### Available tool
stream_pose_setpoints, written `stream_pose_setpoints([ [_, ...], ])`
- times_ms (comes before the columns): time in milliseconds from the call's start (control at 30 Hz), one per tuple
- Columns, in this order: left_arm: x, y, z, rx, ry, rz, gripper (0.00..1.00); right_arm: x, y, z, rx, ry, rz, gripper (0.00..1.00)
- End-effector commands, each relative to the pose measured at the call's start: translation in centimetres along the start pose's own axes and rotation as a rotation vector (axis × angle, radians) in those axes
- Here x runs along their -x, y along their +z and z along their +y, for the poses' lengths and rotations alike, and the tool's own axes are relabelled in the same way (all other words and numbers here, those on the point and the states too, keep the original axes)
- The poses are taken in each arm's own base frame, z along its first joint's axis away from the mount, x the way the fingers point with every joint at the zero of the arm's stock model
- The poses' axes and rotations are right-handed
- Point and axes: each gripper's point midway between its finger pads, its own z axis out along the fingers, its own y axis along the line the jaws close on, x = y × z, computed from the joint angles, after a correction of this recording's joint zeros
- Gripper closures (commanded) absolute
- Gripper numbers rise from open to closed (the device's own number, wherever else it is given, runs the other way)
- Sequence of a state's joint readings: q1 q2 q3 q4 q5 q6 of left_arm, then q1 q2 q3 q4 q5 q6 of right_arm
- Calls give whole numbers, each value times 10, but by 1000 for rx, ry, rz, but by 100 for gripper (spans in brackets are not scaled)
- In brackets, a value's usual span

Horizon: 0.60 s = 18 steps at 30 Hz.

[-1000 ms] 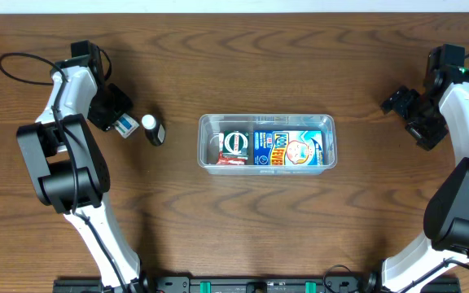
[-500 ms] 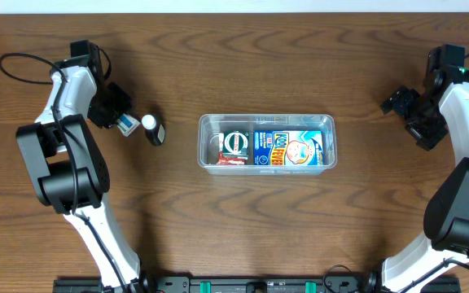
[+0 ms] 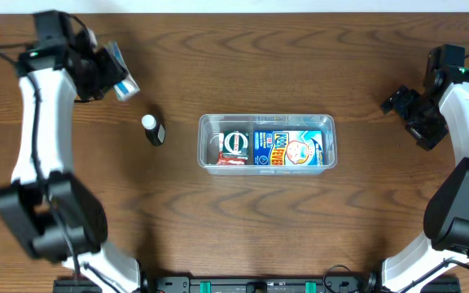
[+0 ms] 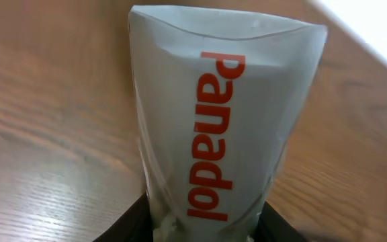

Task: Pack container
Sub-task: 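Lift the white Panadol box with the left gripper over the container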

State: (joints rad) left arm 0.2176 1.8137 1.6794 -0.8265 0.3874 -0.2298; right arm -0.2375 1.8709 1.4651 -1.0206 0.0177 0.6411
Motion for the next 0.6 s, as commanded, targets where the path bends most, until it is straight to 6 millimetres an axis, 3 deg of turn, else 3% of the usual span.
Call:
stream_pose_setpoints([
  [0,8,-39,-33,-58,218,-88,63,2,0,1,-2,-11,-3,1],
  [100,-1,-59,-61,-90,363,-120,63,2,0,1,-2,-12,-3,1],
  [200,-20,-65,-93,-136,492,-109,63,2,0,1,-3,-12,-3,1],
  [400,-99,-53,-157,-273,950,40,63,2,0,1,-2,-11,-3,1],
  [567,-155,-43,-190,-366,1236,109,63,2,0,1,-2,-11,-3,1],
])
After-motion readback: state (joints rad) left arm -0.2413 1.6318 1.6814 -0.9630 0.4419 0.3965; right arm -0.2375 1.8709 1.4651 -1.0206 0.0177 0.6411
